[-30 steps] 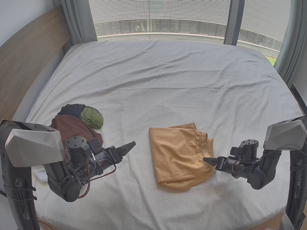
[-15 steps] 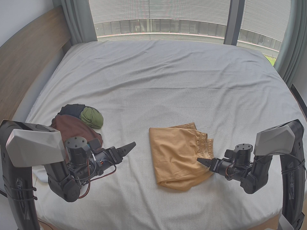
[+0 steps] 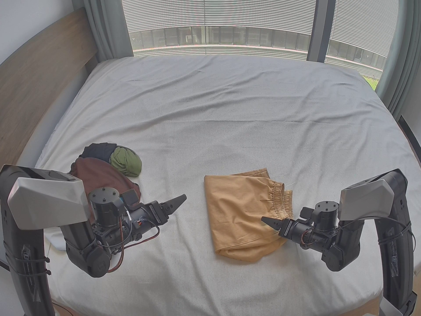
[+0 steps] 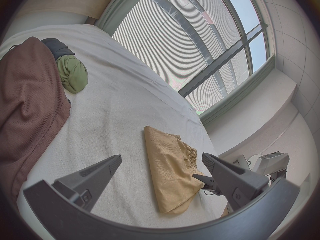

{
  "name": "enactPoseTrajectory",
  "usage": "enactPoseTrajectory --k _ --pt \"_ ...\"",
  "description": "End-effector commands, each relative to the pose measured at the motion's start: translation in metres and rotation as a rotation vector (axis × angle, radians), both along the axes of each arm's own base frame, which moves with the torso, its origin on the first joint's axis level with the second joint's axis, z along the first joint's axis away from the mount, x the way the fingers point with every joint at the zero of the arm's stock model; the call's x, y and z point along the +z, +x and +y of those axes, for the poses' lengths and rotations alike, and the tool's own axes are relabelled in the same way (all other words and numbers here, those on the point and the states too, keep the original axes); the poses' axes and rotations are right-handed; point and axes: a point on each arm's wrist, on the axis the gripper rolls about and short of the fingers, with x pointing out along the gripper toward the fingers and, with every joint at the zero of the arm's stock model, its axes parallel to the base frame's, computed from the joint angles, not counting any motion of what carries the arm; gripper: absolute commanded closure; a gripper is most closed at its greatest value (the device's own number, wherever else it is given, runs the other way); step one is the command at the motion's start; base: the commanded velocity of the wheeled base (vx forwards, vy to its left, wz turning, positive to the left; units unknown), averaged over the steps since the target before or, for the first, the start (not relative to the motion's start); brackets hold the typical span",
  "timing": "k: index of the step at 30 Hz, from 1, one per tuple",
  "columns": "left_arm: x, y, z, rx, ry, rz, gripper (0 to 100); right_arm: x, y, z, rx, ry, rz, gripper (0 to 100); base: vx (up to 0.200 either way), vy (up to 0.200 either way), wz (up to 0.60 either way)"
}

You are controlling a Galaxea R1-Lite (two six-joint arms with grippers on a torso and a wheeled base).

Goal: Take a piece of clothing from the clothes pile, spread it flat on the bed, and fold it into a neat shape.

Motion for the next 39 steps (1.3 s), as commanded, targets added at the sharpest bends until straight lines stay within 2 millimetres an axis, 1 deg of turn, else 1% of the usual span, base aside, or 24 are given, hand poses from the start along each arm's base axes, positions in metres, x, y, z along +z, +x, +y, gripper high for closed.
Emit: enactPoseTrajectory --k 1,6,17,18,20,23,25,27,29,30,31,39 --pt "0.001 0.0 0.0 -0.001 0.007 -0.011 0 -0.005 0.001 0.001 0.002 -0.001 0.008 0 0.0 0.0 0.0" --pt "-0.001 0.0 0.002 -0.01 0.064 -0.042 0 -0.004 0.001 0.002 0.003 0.0 0.003 0 0.0 0.0 0.0" --pt "0.0 0.0 0.004 -0.01 0.073 -0.05 0 -0.005 0.002 0.002 0.001 0.001 0.006 0 0.0 0.0 0.0" --pt "-0.001 -0.001 0.004 -0.009 0.078 -0.046 0 -0.005 0.002 0.002 0.001 0.001 0.004 100 0.0 0.0 0.0" --pt "-0.005 -0.003 0.006 -0.014 0.104 -0.041 0 -0.005 0.002 0.001 0.0 0.001 0.004 100 0.0 0.0 0.0" --pt "-0.005 -0.003 0.007 -0.024 0.164 -0.076 0 -0.005 0.002 0.001 0.0 0.001 0.004 100 0.0 0.0 0.0" --pt "-0.006 -0.002 0.012 -0.016 0.188 -0.088 0 -0.005 0.002 0.002 0.001 0.001 0.004 100 0.0 0.0 0.0" --pt "-0.009 -0.002 0.024 -0.018 0.31 -0.143 0 -0.005 0.002 0.002 0.001 0.001 0.006 100 0.0 0.0 0.0" --pt "-0.009 -0.002 0.024 -0.018 0.31 -0.143 0 -0.005 0.002 0.002 0.001 0.001 0.006 100 0.0 0.0 0.0" --pt "-0.014 0.001 0.044 -0.012 0.456 -0.2 0 -0.005 0.002 0.002 0.003 0.001 0.004 100 0.0 0.0 0.0" --pt "-0.014 0.001 0.046 -0.011 0.476 -0.209 0 -0.005 0.002 0.002 0.003 0.001 0.004 100 0.0 0.0 0.0" --pt "-0.014 0.0 0.045 -0.016 0.481 -0.211 0 -0.005 0.0 0.003 0.006 0.0 0.009 100 0.0 0.0 0.0"
